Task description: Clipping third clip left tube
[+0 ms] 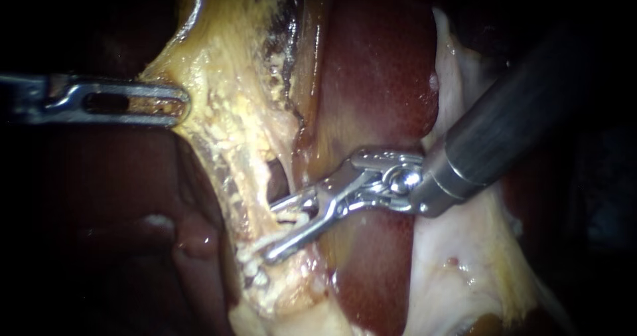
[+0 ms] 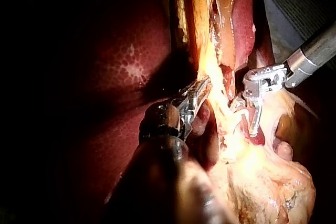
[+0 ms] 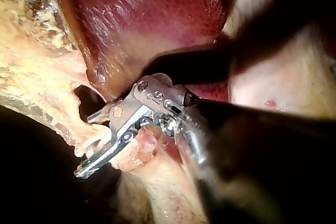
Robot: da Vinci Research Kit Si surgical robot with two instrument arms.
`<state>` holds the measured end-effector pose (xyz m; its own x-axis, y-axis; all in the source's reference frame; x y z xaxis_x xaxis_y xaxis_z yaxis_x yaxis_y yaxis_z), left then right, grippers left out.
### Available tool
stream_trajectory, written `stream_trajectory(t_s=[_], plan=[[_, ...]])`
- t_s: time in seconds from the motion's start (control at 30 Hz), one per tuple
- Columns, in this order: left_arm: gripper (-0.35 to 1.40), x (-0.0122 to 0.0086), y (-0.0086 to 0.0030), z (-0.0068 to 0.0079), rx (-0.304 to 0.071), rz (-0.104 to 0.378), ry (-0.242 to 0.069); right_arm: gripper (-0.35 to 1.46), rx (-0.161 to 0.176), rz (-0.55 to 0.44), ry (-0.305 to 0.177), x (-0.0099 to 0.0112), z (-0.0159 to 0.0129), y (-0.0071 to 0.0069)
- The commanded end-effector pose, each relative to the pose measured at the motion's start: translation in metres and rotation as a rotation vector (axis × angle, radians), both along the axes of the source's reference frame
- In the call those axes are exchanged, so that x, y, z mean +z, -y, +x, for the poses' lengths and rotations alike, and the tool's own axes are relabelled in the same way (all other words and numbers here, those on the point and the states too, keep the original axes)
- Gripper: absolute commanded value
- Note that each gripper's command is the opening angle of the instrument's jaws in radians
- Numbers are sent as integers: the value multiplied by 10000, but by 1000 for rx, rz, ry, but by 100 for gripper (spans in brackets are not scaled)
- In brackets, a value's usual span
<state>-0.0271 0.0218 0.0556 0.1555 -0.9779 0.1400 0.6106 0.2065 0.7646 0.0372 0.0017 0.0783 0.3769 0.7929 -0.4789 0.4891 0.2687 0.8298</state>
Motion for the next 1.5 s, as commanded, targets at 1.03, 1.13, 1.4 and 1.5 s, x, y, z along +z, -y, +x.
stream_trajectory(t_s=[1.03, 1.13, 1.4, 1.5], plan=[[-35, 1, 0, 1, 0, 0, 0, 50, 122, 144, 35, -36, 6, -67], [-35, 1, 0, 1, 0, 0, 0, 50, 111, 166, 53, -36, 9, -68], [-35, 1, 0, 2, 0, 0, 0, 48, 103, 208, 90, -37, 10, -70], [-35, 1, 0, 2, 0, 0, 0, 48, 101, 213, 94, -38, 9, -71]])
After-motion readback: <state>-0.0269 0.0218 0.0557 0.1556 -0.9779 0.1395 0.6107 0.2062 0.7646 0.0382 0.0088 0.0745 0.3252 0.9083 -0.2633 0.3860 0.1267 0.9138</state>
